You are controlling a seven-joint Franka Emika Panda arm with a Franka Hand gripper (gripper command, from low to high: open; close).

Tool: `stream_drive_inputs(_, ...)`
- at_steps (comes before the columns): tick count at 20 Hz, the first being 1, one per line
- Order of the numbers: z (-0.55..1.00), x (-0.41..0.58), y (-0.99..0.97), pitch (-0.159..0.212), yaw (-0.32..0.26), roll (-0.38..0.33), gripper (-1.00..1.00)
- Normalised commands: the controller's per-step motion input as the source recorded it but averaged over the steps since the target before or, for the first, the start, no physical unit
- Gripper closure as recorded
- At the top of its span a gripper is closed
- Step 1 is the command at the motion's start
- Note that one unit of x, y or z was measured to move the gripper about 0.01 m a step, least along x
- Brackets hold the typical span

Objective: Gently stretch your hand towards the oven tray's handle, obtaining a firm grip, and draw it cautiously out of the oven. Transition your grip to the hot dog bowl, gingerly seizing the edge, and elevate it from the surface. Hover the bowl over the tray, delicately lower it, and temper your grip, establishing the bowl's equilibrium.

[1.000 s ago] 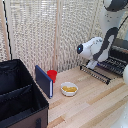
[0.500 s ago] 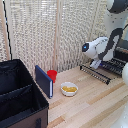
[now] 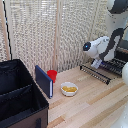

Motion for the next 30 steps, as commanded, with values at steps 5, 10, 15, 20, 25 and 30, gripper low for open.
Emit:
stream_drive_inputs(5, 0.03, 0.000, 0.00, 0.046, -0.048, 0.084, 1.00)
stream_drive_inputs(10, 0.08, 0.000, 0.00, 0.055, -0.004, 0.155, 1.00)
stream_drive_inputs(15, 0.06, 0.035, 0.42, 0.041, -0.085, 0.063, 1.00)
stream_drive_inputs(20, 0.12, 0.031, 0.74, 0.018, -0.128, 0.007, 1.00)
stream_drive_inputs(25, 0.23, 0.000, 0.69, 0.000, -0.149, 0.000, 1.00)
stream_drive_inputs(30, 0.08, 0.000, 0.73, 0.000, -0.160, -0.029, 1.00)
